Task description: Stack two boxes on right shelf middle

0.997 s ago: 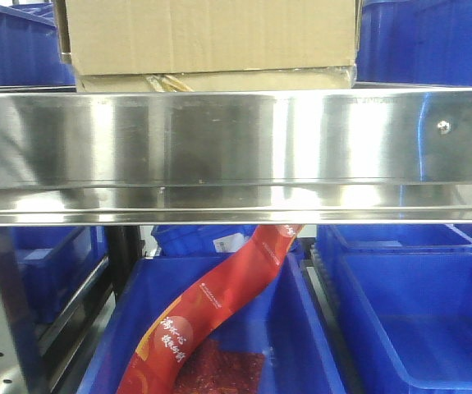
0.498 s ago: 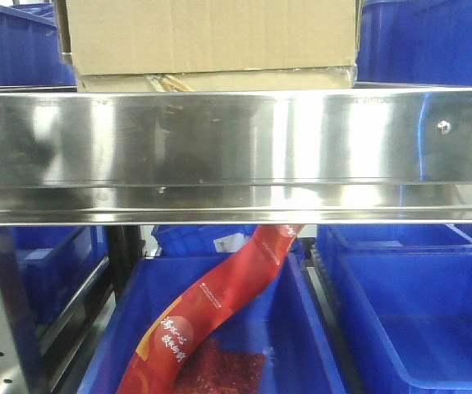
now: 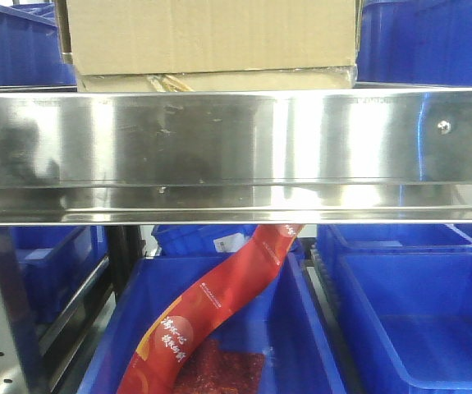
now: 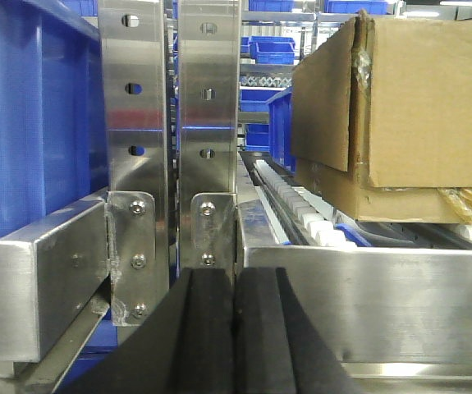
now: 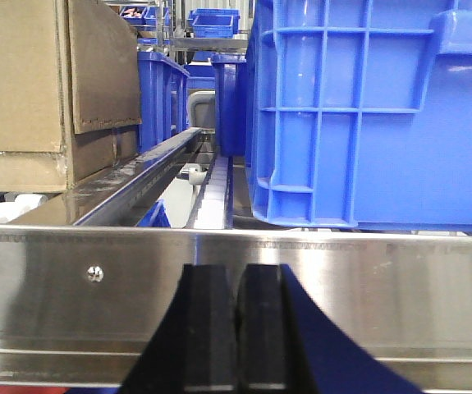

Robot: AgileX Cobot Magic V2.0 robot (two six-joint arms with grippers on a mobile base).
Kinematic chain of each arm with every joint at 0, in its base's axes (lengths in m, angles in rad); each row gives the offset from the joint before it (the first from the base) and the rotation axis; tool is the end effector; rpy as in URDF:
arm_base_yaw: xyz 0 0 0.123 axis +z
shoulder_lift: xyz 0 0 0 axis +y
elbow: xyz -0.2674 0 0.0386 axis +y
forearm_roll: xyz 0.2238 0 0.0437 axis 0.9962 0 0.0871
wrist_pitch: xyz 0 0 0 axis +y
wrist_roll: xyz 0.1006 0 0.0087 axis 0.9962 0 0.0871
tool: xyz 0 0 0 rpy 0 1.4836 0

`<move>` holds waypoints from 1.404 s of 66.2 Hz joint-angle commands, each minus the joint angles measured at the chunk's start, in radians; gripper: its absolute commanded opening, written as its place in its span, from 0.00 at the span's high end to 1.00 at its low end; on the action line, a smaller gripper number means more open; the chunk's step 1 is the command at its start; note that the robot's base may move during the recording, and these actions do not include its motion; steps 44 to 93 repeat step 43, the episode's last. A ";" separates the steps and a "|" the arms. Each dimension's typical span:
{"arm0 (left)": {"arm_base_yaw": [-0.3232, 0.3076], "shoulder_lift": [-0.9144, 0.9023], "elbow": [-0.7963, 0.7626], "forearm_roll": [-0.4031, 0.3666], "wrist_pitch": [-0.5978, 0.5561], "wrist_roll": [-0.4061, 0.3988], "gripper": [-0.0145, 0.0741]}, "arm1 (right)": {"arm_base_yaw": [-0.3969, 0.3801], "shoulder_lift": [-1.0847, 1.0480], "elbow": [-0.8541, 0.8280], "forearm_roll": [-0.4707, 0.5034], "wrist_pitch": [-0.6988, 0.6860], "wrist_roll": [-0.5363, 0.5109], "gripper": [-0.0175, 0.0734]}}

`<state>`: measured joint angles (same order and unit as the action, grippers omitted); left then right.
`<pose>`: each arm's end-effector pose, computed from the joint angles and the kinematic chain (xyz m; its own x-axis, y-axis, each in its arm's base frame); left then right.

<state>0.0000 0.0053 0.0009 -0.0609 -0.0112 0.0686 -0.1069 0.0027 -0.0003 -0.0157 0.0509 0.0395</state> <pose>0.0574 0.0001 0.2145 0.0920 0.0077 -0.9957 -0.0014 1.0000 0.0076 0.0572 -0.0062 0.2088 0.0363 0.0201 -0.9991 0.1067 0.9940 0.0238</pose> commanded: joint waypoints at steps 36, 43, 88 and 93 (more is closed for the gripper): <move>0.001 -0.005 -0.001 0.003 -0.015 0.001 0.96 | 0.001 -0.003 0.000 0.002 -0.023 0.000 0.99; 0.001 -0.005 -0.001 0.003 -0.015 0.001 0.96 | 0.001 -0.003 0.000 0.002 -0.023 0.000 0.99; 0.001 -0.005 -0.001 0.003 -0.015 0.001 0.96 | 0.001 -0.003 0.000 0.002 -0.023 0.000 0.99; 0.001 -0.005 -0.001 0.003 -0.015 0.001 0.96 | 0.001 -0.003 0.000 0.002 -0.023 0.000 0.99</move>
